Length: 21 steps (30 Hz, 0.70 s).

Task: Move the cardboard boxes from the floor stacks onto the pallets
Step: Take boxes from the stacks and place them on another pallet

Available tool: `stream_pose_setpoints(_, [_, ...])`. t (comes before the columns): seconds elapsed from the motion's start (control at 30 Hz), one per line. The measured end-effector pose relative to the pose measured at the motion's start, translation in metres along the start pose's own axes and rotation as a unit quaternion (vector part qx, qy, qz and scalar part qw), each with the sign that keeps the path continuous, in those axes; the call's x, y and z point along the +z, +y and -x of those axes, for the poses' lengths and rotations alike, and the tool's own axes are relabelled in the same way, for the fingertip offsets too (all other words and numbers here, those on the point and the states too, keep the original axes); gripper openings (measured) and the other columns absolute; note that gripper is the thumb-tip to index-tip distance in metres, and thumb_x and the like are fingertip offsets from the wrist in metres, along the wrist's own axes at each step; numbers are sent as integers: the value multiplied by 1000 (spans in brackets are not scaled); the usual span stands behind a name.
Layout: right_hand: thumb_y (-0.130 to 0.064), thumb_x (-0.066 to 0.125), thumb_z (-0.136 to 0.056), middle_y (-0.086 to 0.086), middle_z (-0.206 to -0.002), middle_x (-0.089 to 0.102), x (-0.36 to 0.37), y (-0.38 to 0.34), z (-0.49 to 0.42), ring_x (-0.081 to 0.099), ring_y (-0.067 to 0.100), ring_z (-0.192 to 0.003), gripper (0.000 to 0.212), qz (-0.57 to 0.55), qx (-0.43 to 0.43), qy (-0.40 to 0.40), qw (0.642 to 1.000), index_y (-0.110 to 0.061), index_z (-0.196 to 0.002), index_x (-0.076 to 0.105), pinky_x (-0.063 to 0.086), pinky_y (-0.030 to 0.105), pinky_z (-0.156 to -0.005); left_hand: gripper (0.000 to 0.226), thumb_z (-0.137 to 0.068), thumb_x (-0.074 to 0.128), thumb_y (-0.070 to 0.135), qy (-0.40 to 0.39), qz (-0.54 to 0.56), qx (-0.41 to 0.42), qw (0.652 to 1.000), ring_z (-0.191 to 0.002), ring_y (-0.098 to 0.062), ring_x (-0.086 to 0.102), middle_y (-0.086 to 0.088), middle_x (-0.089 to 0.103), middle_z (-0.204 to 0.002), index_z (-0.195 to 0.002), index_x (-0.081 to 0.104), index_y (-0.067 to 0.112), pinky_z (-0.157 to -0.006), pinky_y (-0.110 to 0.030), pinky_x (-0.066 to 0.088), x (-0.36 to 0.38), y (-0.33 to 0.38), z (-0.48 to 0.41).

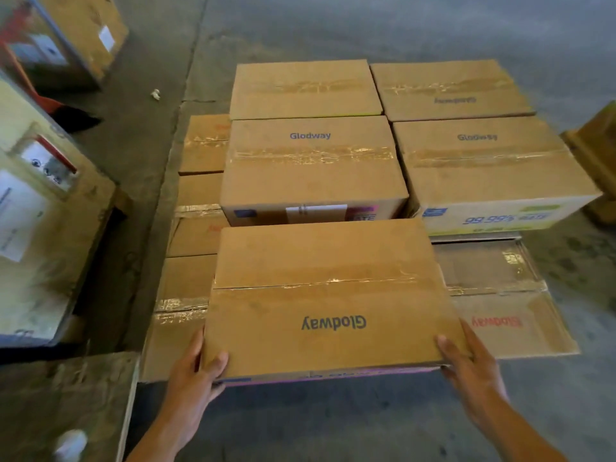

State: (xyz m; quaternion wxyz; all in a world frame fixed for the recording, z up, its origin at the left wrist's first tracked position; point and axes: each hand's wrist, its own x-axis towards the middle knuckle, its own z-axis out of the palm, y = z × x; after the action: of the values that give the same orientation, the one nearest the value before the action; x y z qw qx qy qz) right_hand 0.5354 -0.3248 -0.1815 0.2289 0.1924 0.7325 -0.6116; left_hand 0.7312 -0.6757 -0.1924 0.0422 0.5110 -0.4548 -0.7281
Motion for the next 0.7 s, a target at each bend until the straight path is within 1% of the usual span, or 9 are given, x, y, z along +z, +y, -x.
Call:
stream_pose_setpoints(0.07, [-74,88,-38,-4,-143,46,5,-1,-7,52,27,-122,127,22,-6,12,1000,-37,-150,40,47,58,-104,74,-94,61,7,-12,4,6,1000,-139,-32,39,5,46,-132,-153,31,39,-111,-67,30,1,-5,-4])
stream_pose_setpoints(0.17, [-54,82,-72,3,-146,46,7,-1,-24,52,32,-125,88,41,-19,16,999,-38,-149,43,49,57,-102,76,-91,65,11,-17,-15,27,999,-136,-31,43,4,45,-141,-153,31,39,-109,-66,35,4,-7,-12])
stream_pose_setpoints(0.2, [-60,82,-69,2,-144,48,9,-1,-32,52,33,-127,85,51,-17,25,998,-44,-145,46,48,57,-103,79,-88,67,14,-21,-24,34,999,-135,-30,44,3,45,-145,-154,30,39,-108,-65,37,4,-7,-14])
stream_pose_setpoints(0.27, [-81,81,-44,-3,-138,53,6,2,-50,53,31,-127,95,71,-21,29,997,-62,-131,49,45,58,-105,84,-83,69,18,-28,-30,45,998,-133,-29,47,2,44,-148,-154,29,38,-105,-63,42,5,-5,-18])
stream_pose_setpoints(0.3, [-83,80,-40,-4,-136,55,1,10,-62,54,30,-126,95,88,-22,31,995,-66,-127,48,45,58,-106,84,-82,69,18,-31,-32,51,998,-133,-28,48,2,45,-148,-154,30,38,-103,-62,44,6,-3,-21])
stream_pose_setpoints(0.43, [-80,78,-51,1,-145,53,8,9,-70,54,32,-127,107,126,-24,27,991,-47,-145,40,46,59,-104,79,-89,66,14,-31,-55,64,996,-133,-27,48,3,48,-144,-154,29,38,-105,-62,43,6,1,-30])
stream_pose_setpoints(0.53, [-48,72,-85,7,-145,54,17,6,-66,55,36,-124,73,183,-31,57,981,-38,-150,40,47,57,-102,77,-93,63,9,-30,-74,66,995,-135,-28,46,1,46,-147,-155,27,39,-107,-64,40,5,0,-36])
stream_pose_setpoints(0.6, [-41,67,-91,8,-141,57,20,4,-66,56,37,-121,66,223,-39,69,972,-34,-151,42,47,53,-102,76,-94,61,9,-20,-84,64,994,-136,-29,44,-1,44,-149,-155,26,40,-107,-64,40,5,-1,-39])
stream_pose_setpoints(0.7, [-45,66,-91,11,-138,60,18,-3,-64,57,38,-120,64,267,-47,56,961,-31,-150,45,47,51,-100,76,-95,61,10,-4,-103,62,993,-139,-31,42,-2,42,-151,-154,25,42,-107,-64,39,6,-2,-40])
